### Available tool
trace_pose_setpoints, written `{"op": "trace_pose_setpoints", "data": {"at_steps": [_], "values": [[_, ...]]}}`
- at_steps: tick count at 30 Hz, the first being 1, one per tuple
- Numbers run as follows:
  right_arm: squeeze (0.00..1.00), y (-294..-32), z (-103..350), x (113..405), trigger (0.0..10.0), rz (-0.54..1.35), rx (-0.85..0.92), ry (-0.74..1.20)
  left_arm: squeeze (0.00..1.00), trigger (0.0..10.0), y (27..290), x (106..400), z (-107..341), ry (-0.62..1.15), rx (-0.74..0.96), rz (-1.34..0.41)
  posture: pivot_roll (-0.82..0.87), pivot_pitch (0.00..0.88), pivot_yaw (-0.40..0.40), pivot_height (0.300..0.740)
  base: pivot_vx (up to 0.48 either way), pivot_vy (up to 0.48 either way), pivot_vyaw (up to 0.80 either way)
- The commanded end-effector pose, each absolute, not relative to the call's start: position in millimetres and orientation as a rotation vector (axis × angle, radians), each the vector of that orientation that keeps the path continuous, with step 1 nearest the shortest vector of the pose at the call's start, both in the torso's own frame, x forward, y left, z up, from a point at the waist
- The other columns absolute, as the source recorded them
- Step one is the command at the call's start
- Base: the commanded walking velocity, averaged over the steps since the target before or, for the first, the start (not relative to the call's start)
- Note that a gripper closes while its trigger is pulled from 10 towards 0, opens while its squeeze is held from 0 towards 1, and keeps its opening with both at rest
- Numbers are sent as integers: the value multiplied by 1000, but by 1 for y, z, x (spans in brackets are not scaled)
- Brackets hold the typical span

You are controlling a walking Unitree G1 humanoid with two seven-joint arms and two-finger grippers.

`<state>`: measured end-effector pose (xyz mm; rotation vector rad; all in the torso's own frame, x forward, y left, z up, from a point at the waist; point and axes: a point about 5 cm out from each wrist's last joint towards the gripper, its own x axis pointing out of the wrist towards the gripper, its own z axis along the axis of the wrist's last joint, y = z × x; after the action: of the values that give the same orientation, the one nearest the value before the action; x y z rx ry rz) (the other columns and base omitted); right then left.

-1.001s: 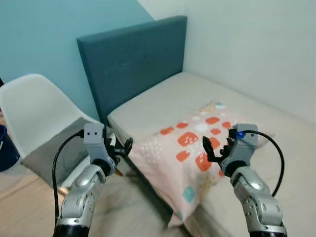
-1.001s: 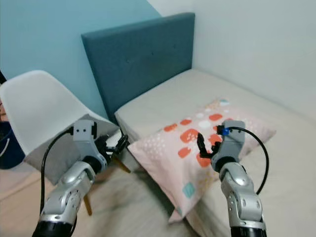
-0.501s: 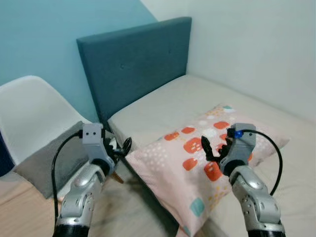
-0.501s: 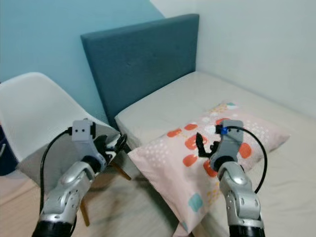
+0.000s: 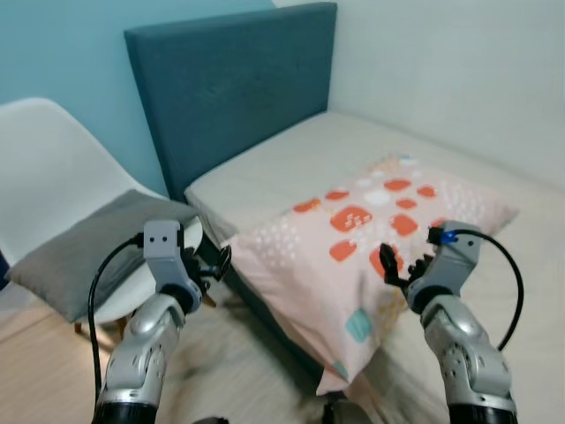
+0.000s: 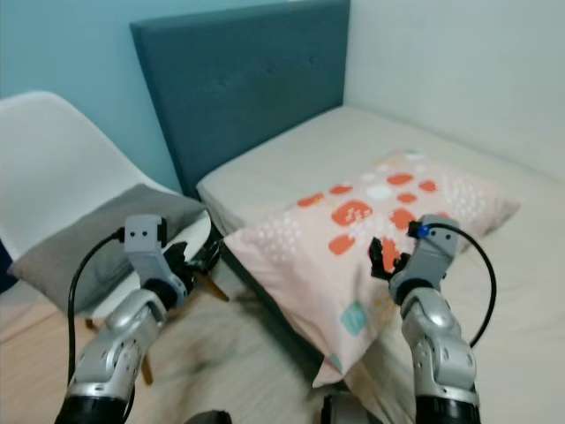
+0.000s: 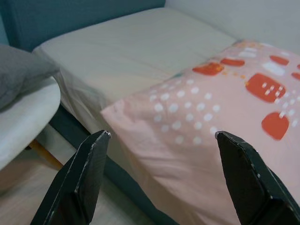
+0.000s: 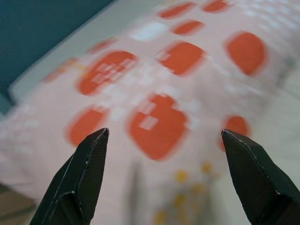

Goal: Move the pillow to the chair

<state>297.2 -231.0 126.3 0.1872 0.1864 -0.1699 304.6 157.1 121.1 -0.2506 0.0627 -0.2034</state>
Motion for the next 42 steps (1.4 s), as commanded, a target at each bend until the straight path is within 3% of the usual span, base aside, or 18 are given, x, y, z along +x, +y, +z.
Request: {"op": "trace_pose_setpoints", "data": {"at_steps": [1, 7, 10, 12, 17, 27, 32, 35, 42], "values": [[0, -238, 126, 298, 10000, -198, 204, 187, 0, 10000, 166, 306, 122, 54, -241, -172, -81, 0, 9, 575, 0, 0, 0], [0, -257, 113, 298, 10000, -189, 422, 184, 0, 10000, 203, 310, 126, 31, -163, -53, -74, 0, 8, 545, 0, 0, 0], [0, -259, 111, 299, 10000, -185, 484, 180, 0, 10000, 207, 311, 127, 30, -154, -45, -71, 0, 8, 540, 0, 0, 0], [0, -267, 102, 302, 10000, -162, 627, 184, 0, 10000, 216, 316, 132, 14, -137, -24, -64, 3, 14, 525, 0, 0, 0], [0, -260, 85, 306, 10000, -36, 799, 182, 0, 10000, 220, 325, 143, -19, -116, -21, -61, 26, 28, 500, 0, 0, 0], [0, -248, 77, 314, 10000, 15, 882, 176, 0, 10000, 226, 326, 151, -42, -96, -21, -33, 65, 36, 475, 0, 0, 0], [0, -223, 87, 332, 10000, 241, 1015, 116, 0, 10000, 234, 317, 158, -54, -72, -20, 9, 111, 38, 470, 0, 0, 0], [0, -211, 89, 338, 10000, 303, 1003, 147, 0, 10000, 236, 312, 160, -55, -62, -19, 31, 134, 35, 470, 0, 0, 0], [0, -205, 86, 347, 10000, 234, 957, 230, 0, 10000, 238, 305, 163, -47, -52, -11, 49, 157, 33, 470, 0, 0, 0]]}}
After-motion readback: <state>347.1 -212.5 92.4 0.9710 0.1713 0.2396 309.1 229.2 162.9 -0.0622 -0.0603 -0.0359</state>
